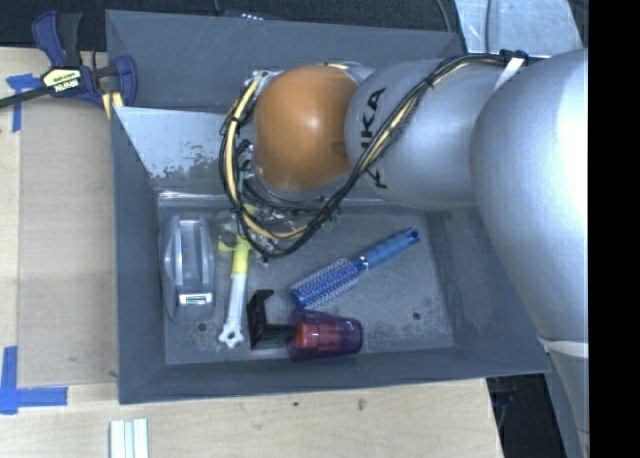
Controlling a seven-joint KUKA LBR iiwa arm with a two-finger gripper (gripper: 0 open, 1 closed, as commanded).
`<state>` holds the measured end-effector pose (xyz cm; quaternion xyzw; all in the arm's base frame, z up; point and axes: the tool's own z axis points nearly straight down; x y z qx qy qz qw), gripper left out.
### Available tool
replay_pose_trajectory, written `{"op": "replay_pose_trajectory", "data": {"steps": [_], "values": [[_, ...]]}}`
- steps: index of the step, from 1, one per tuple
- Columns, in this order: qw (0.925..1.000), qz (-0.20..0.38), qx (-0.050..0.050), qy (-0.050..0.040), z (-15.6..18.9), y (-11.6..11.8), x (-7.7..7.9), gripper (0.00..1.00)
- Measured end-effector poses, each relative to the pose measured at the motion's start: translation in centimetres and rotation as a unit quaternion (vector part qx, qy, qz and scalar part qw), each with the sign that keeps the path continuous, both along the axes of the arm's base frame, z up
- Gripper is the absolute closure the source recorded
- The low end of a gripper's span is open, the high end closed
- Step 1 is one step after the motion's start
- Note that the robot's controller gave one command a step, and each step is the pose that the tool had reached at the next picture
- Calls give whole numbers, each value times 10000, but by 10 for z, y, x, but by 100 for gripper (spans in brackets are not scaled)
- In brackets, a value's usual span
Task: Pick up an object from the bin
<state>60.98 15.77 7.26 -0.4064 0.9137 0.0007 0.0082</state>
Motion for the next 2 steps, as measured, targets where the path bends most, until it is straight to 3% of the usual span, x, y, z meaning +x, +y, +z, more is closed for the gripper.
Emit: {"op": "replay_pose_trajectory", "data": {"steps": [1, 2], "values": [[10000, -2, 0, 1, 0, 0, 0, 100], [10000, -66, -13, 48, 40, -5, -1, 100]]}}
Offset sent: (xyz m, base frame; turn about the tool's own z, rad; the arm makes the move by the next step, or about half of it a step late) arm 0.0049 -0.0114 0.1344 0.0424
